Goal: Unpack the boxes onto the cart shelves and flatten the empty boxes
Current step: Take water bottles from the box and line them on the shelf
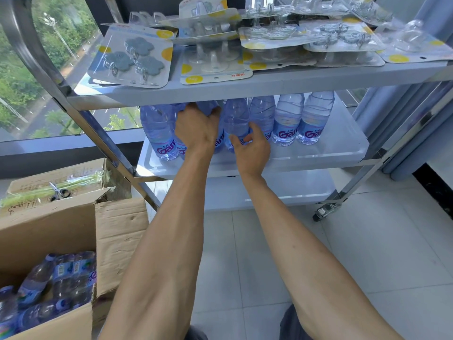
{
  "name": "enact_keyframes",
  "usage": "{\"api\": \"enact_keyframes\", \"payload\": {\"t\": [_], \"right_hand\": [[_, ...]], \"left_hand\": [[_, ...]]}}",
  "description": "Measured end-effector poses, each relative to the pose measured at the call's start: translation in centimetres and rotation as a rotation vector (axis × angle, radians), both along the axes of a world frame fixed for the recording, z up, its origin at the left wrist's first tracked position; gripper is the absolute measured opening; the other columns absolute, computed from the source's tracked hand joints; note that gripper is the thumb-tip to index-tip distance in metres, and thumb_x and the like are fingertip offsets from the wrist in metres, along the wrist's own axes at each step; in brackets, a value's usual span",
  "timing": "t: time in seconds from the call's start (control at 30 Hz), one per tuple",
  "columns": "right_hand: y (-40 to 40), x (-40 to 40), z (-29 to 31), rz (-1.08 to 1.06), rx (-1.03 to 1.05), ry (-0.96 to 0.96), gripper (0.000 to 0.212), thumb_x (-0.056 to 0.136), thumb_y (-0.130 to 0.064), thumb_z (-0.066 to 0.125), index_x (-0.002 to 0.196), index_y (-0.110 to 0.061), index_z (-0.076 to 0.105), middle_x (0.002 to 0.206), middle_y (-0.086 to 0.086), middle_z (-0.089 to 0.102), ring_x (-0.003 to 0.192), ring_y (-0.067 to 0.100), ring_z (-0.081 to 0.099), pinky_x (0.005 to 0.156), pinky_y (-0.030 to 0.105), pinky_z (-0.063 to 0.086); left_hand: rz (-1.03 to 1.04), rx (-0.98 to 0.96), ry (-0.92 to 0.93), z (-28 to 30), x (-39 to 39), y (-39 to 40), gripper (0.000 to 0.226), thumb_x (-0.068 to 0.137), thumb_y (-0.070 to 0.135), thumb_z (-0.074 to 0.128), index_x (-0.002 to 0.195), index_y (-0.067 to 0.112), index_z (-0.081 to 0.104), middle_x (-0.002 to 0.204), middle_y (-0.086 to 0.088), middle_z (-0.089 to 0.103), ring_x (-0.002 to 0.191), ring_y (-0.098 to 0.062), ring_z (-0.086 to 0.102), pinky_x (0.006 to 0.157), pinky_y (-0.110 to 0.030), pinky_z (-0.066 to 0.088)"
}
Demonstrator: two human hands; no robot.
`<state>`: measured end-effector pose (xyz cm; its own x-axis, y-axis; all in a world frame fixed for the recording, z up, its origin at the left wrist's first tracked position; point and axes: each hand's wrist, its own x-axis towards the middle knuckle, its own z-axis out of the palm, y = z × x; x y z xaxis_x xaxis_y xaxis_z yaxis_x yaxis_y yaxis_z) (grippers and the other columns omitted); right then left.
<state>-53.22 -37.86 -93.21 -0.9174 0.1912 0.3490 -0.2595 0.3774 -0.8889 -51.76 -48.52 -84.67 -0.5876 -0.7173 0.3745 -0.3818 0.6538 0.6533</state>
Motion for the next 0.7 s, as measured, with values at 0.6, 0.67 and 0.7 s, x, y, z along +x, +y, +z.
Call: {"api": "enact_keyframes", "payload": {"t": [0.6, 0.67, 0.7], "right_hand": [[-2.0, 0.9, -0.9, -0.113, -0.073, -0.059, 0.037, 0.082, -0.031, 0.078, 0.102, -0.007, 0.058, 0.069, 0.002, 0.069, 0.065, 0.021, 0.062, 0.059, 0.026, 0.036], [-1.6, 0.8, -1.0, -0.106, -0.079, -0.085, 0.034, 0.081, -0.028, 0.079, 0.098, -0.007, 0.058, 0.067, 0.003, 0.068, 0.062, 0.017, 0.057, 0.059, 0.027, 0.036], [-1.4, 0.9, -1.1, -0.097, -0.077, -0.092, 0.031, 0.081, -0.025, 0.079, 0.095, -0.006, 0.059, 0.065, 0.004, 0.067, 0.061, 0.016, 0.055, 0.058, 0.029, 0.037]], "left_hand": [[0.162, 0.289, 0.118, -9.4, 5.4, -1.4, 0.025, 0.087, 0.041, 0.069, 0.081, 0.021, 0.056, 0.076, 0.007, 0.062, 0.071, -0.019, 0.058, 0.07, -0.029, 0.045], [0.162, 0.305, 0.113, -9.3, 5.1, -1.6, 0.026, 0.088, 0.037, 0.069, 0.079, 0.018, 0.055, 0.073, 0.006, 0.06, 0.07, -0.021, 0.058, 0.069, -0.029, 0.044], [0.166, 0.312, 0.108, -9.3, 5.0, -1.7, 0.026, 0.089, 0.035, 0.069, 0.079, 0.017, 0.055, 0.073, 0.005, 0.06, 0.071, -0.022, 0.058, 0.069, -0.028, 0.042]]}}
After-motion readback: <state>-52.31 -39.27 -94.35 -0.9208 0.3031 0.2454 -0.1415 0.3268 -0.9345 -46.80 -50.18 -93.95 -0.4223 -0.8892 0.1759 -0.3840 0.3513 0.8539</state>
